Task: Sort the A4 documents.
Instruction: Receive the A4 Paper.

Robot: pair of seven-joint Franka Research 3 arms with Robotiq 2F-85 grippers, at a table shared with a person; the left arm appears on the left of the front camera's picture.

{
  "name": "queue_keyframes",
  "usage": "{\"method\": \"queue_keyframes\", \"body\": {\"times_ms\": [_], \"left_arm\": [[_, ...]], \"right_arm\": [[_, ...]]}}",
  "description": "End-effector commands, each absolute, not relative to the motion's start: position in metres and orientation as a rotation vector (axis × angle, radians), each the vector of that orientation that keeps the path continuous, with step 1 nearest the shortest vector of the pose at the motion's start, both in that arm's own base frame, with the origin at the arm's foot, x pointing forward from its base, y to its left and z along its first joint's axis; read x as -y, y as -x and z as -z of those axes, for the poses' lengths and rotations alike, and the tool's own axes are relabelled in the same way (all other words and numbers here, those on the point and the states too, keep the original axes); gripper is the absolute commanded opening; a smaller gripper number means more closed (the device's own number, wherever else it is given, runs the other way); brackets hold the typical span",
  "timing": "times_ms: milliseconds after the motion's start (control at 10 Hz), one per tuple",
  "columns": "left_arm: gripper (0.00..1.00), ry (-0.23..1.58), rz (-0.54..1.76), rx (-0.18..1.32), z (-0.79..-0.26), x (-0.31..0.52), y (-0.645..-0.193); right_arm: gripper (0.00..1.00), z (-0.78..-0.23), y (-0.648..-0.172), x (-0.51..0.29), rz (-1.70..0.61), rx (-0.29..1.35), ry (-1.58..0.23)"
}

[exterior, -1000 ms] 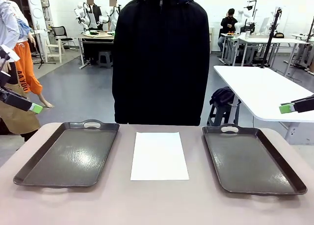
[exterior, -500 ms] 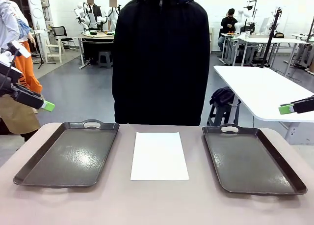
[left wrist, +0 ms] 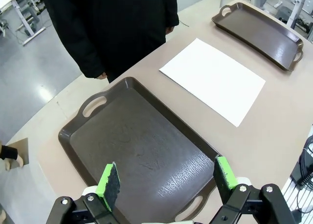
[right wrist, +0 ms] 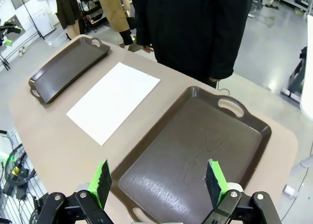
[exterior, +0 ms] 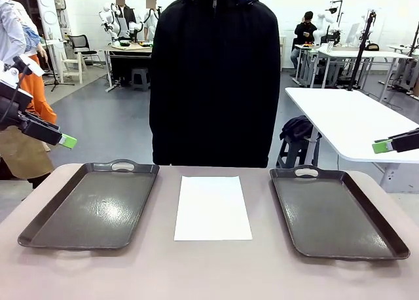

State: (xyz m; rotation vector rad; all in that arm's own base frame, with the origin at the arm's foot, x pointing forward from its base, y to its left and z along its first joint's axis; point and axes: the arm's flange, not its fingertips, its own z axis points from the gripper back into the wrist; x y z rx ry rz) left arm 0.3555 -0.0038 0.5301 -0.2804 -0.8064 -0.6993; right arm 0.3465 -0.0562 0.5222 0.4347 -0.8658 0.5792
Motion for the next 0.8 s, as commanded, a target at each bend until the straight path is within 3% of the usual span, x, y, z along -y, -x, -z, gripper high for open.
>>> {"method": "queue_keyframes", "body": {"times_ms": [0,700], "left_arm": [[1.0,0.277,0.704,0.81,-0.5308,0.0046,-0.3554],[1.0,0.277,0.704,0.81,-0.5308,0.0046,-0.3554]], "right_arm": [[1.0,-0.5214,-0.347,0.0558,-0.579,0.865,-0.443],[1.0,-0.5214,-0.347,0.0558,-0.579,0.865,-0.443]]}}
